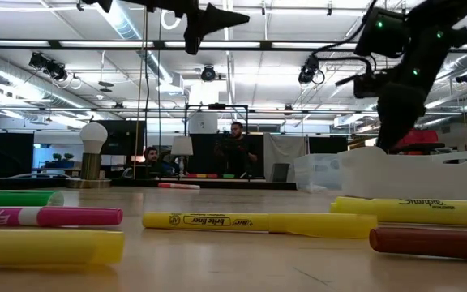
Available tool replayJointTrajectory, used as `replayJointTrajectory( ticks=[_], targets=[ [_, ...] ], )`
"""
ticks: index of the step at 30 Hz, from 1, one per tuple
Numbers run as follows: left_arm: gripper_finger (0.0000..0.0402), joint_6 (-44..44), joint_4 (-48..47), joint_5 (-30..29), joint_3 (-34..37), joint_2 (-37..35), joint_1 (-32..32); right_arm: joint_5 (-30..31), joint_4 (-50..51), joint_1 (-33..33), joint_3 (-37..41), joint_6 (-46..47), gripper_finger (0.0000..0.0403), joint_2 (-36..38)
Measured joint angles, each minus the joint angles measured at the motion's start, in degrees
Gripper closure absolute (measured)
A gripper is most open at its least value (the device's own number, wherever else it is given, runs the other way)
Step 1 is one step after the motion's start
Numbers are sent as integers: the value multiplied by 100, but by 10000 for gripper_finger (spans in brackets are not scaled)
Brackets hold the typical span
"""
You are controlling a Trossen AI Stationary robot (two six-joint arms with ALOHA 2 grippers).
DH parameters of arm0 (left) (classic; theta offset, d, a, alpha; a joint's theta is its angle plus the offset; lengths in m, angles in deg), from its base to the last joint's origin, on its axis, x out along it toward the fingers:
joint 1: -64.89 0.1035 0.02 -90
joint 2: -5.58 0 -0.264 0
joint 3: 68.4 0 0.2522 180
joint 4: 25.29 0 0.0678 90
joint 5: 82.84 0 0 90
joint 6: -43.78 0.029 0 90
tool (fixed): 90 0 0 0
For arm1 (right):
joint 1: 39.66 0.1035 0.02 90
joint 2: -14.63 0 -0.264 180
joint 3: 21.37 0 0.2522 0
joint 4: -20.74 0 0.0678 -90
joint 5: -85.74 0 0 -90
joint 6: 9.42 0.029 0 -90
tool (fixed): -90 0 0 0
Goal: Pick & Place Markers
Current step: Put the green highlighter pen into the white bin
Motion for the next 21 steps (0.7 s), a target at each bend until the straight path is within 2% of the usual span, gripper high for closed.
replayJointTrajectory(
  ticks=[3, 7, 13, 18, 21],
  targets=[
    [179, -88, -274, 223, -3, -235, -47, -236, 352, 0, -456, 755, 207, 0],
    [179, 176, -1432, 239, -3, -684, -259, -638, 94, 49, -976, 1690, 216, 2],
    [179, 107, -4138, 245, -3, -1142, -790, -790, -1904, 780, -1109, 1634, 234, 4],
    [179, -728, -6227, 229, -3, -1112, -1407, -447, -3071, 1549, -1113, 1693, 249, -35],
    [179, -1156, -6917, -50, 6, -1026, -1833, -449, -3613, 1803, -1114, 1726, 260, 16]
  ],
)
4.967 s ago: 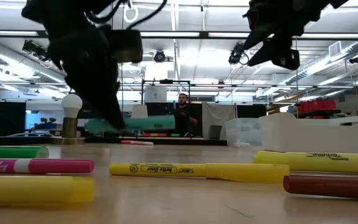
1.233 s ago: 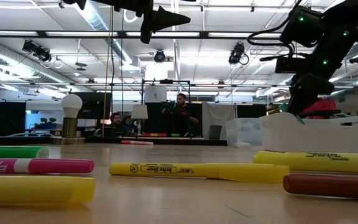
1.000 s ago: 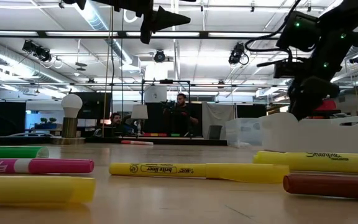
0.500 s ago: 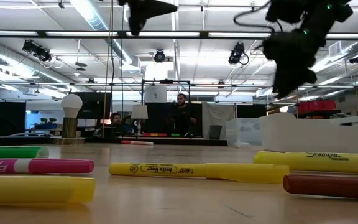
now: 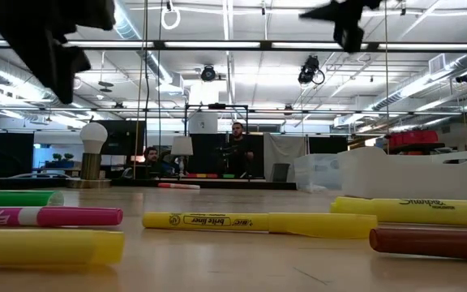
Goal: Pick & Place Markers
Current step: Put the green highlighter pen into the white bin
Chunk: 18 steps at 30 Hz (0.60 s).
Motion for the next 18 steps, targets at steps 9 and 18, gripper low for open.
replayJointTrajectory(
  ticks=[9, 18],
  targets=[
    [179, -594, 149, -1475, 128, -7, -1211, 260, -1343, 193, -719, -1141, 307, 78],
    [179, -984, 2476, -826, 1713, -2, -1774, 102, -1945, 287, -718, -953, 317, 75]
  ],
)
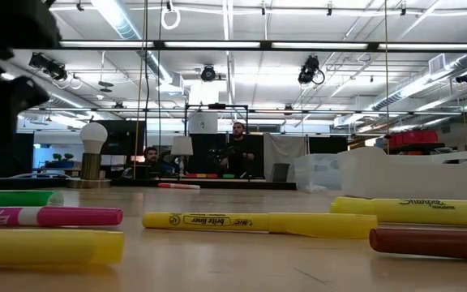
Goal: Pick & Place Markers
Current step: Put the green highlighter pen into the white bin
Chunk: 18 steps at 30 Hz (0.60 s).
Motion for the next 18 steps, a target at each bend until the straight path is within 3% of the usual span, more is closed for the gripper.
replayJointTrajectory(
  ticks=[10, 18],
  targets=[
    [179, 84, 937, 2, 826, 2, -276, 9, -44, 167, 0, -248, 255, 9],
    [179, 591, 930, 13, 853, 123, -340, 12, 271, 237, 1, -411, 251, 9]
  ],
)
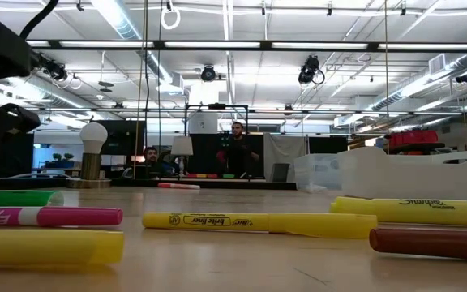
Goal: Pick & Place Markers
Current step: Put the green highlighter pen into the white bin
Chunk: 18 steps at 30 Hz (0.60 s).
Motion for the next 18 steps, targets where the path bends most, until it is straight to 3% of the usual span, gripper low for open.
replayJointTrajectory(
  ticks=[9, 18],
  targets=[
    [184, -29, 212, 8, 2, 587, -9, 192, 347, 0, 4, -2, 265, 0],
    [244, -26, 543, -107, -8, 878, -6, 196, 831, -9, 4, -2, 272, 0]
  ],
)
